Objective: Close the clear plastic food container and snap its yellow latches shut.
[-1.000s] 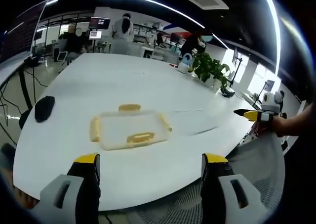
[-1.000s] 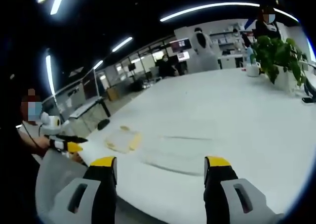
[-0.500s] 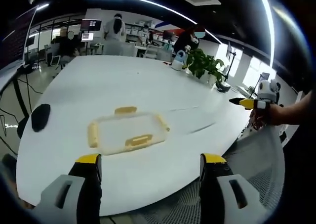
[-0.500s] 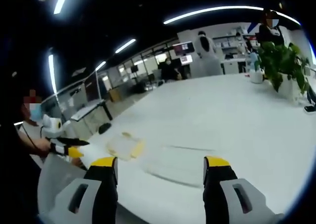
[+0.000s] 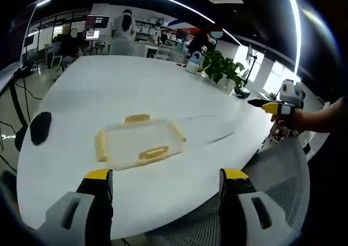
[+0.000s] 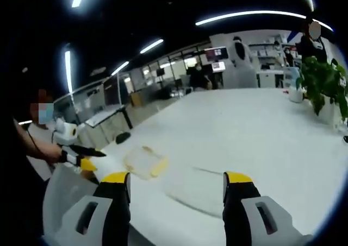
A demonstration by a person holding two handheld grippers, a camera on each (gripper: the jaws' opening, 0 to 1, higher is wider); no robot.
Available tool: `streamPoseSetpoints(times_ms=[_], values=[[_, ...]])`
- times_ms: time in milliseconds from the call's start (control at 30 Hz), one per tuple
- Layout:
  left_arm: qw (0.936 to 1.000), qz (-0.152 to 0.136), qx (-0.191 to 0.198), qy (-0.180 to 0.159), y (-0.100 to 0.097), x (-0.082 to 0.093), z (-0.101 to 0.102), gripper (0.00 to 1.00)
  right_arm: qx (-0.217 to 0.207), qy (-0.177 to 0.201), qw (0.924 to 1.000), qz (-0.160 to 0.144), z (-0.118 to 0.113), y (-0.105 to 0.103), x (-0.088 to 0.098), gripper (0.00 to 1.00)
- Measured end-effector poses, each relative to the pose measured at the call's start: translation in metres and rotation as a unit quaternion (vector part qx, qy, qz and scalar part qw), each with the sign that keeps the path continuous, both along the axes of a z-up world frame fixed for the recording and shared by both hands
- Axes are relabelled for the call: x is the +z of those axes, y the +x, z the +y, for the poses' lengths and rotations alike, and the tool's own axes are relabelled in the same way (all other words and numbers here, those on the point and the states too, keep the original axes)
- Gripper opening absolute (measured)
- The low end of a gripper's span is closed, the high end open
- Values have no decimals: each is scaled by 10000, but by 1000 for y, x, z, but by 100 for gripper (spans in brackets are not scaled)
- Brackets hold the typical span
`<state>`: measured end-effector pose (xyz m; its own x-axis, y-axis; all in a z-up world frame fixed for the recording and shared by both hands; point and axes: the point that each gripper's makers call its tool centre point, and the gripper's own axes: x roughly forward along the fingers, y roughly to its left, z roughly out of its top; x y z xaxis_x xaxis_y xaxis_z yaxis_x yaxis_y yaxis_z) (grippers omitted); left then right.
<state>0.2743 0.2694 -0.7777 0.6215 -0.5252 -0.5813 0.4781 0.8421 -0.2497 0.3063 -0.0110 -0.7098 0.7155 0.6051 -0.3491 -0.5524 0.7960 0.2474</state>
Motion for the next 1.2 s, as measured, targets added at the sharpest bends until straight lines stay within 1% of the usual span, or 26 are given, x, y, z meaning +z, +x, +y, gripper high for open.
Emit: streamPoseSetpoints(times_ms=[200, 333, 467, 567, 633, 800, 833, 933, 1000, 1200], values=[[9998, 22, -189, 94, -1, -2, -3, 80, 174, 19, 9998, -70, 6, 1, 4, 68], [9994, 27, -297, 152, -1, -3, -3, 80, 346, -58, 9993, -109, 13, 3, 3, 68], [9984, 33, -470, 326, 2, -7, 0, 80, 623, -215, 9976, -188, 23, 4, 3, 67], [9981, 73, -524, 309, 6, -7, 1, 80, 846, -285, 9958, -218, 33, 3, 3, 66], [9979, 67, -564, 298, 9, -6, 1, 80, 1021, -426, 9935, -276, 39, 3, 2, 65], [9954, 9, -789, 546, 16, -4, 4, 80, 1182, -424, 9915, -353, 50, 6, 6, 65], [9946, 31, -868, 561, 17, -4, 5, 80, 1196, -420, 9913, -360, 51, 7, 7, 65], [9939, 7, -935, 589, 21, -2, 8, 80, 1272, -386, 9905, -362, 57, 9, 8, 65], [9934, 9, -974, 598, 22, 0, 9, 80, 1333, -431, 9894, -381, 60, 9, 7, 65], [9893, 50, -1222, 801, 27, -4, 16, 80, 1552, -547, 9855, -419, 72, 10, 5, 65]])
